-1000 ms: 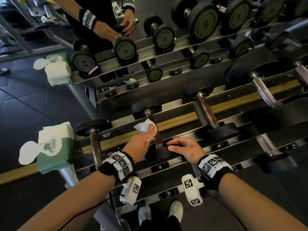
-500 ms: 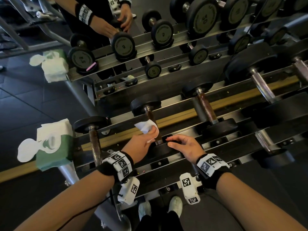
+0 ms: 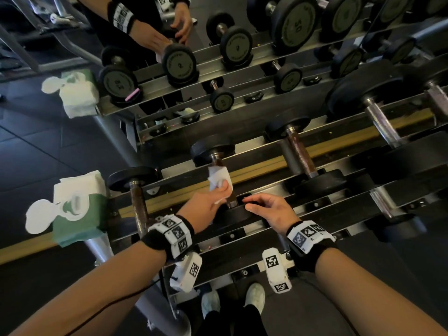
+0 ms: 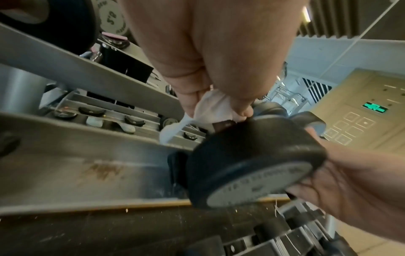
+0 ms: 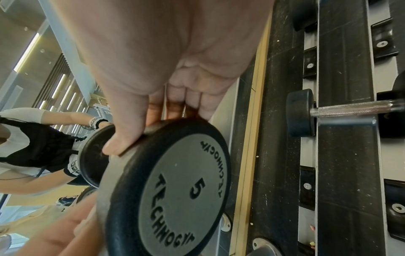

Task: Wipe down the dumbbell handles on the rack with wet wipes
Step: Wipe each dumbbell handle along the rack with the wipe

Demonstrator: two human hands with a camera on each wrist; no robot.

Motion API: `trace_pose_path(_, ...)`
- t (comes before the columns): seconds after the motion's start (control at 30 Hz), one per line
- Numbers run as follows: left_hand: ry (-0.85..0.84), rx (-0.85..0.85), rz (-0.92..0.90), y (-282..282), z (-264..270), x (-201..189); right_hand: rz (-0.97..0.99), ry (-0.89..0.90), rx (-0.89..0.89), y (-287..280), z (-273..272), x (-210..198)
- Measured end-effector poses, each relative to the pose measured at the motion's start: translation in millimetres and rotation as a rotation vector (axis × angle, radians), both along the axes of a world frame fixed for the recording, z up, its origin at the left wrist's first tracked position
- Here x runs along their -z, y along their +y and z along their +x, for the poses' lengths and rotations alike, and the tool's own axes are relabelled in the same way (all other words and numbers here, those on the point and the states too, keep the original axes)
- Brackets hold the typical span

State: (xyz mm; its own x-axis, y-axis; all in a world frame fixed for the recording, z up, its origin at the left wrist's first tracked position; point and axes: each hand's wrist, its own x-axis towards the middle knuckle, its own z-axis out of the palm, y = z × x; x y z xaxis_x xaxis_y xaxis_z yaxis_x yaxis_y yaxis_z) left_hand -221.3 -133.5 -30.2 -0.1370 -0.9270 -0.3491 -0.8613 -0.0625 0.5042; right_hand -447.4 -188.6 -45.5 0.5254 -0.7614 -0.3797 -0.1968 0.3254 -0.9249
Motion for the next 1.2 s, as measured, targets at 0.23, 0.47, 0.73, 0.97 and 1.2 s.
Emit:
trace_pose_path(0.23,0.415,-0.410,0.029,6,-2,-1,-0.021,0.030,-0.011,0,1,-5)
trace_pose_path(0.47,0.520,-0.830,-0.218,-4,12,-10,-0.009,0.041,-0.009,1,0,-5)
trace_pose_path(0.73,0.649,-0.621,0.071,-1,-18,-2,-0.018,0.049,-0.018,-1,0,-4)
trace_pose_path(0.97,0.426,-0.251,0.236,13,12,-6,-0.021,0.044,-0.021,-1,0,-6)
trace_pose_path(1.2,0.636,-0.677,0.029,9,6,-11,-0.027,0.040,-0.006,0,1,-3)
